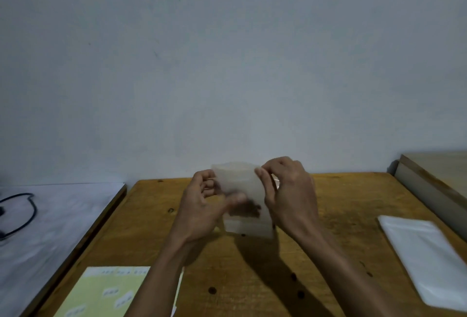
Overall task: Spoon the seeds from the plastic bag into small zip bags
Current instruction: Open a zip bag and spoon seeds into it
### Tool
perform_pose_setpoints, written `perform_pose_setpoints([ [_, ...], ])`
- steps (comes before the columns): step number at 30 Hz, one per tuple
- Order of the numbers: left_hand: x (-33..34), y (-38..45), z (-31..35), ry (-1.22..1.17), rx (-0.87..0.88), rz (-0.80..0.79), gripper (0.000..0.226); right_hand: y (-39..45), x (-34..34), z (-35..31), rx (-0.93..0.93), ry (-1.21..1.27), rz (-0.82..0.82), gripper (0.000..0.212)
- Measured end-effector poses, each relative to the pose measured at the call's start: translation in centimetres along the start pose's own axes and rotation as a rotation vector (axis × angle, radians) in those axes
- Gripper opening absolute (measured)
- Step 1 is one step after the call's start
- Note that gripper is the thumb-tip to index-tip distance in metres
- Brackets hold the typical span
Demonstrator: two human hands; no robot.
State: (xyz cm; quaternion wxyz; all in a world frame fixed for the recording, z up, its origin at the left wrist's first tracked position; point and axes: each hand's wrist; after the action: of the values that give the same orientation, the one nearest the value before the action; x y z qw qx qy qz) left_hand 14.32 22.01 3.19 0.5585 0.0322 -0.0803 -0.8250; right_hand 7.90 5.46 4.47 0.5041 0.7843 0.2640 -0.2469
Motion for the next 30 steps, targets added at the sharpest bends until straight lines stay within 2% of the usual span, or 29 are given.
perform_pose_setpoints([
  [2, -0.7, 0.0, 0.2, -0.107, 0.038, 0.037, 0.049, 0.2, -0.2, 0.2, -0.014, 0.061, 0.02, 0.02],
  [4, -0.9, 0.2, 0.6, -0.145, 0.094, 0.104, 0.032, 0.3, -0.6, 0.2, -0.004, 0.129, 0.003, 0.02],
  [6, -0.8, 0.4, 0.9, -0.19, 0.115, 0.139, 0.03, 0.4, -1.4, 0.2, 0.07, 0.291, -0.081, 0.02],
  [8, -0.5, 0.4, 1.3, -0.255, 0.108, 0.145, 0.028, 0.5, -1.9, 0.1, 0.193, 0.524, -0.236, 0.019],
  [11, 0.4, 0.2, 1.7, -0.274, 0.086, 0.097, 0.03, 0.7, -1.9, 0.1, 0.314, 0.66, -0.377, 0.026],
  [13, 0.7, 0.1, 1.8, -0.286, 0.051, 0.041, 0.034, 0.8, -1.9, 0.1, 0.365, 0.73, -0.391, 0.022],
  [17, 1.4, -0.4, 2.0, -0.24, -0.009, -0.052, 0.038, 0.5, -2.3, 0.4, 0.353, 0.777, -0.433, 0.019],
  [20, 1.9, -0.6, 2.1, -0.229, 0.002, -0.033, 0.032, 0.3, -2.4, 0.7, 0.373, 0.844, -0.498, 0.028],
  [24, 2.6, -0.8, 2.0, -0.2, 0.033, -0.008, 0.019, -0.1, -2.4, 0.6, 0.426, 0.881, -0.508, 0.017],
  [30, 2.6, -1.3, 2.7, -0.262, -0.023, 0.009, 0.015, -0.7, -3.0, 1.0, 0.496, 0.939, -0.511, 0.017],
])
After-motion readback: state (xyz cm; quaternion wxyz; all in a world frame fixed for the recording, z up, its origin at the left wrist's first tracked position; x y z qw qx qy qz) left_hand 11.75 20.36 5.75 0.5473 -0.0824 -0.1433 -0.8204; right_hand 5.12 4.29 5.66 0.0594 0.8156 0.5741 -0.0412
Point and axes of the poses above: each hand's wrist, its own y-axis towards the middle knuckle, its own x-axis out of the palm, z = x × y, and after that the axes turned 13 degrees about -y, right-handed
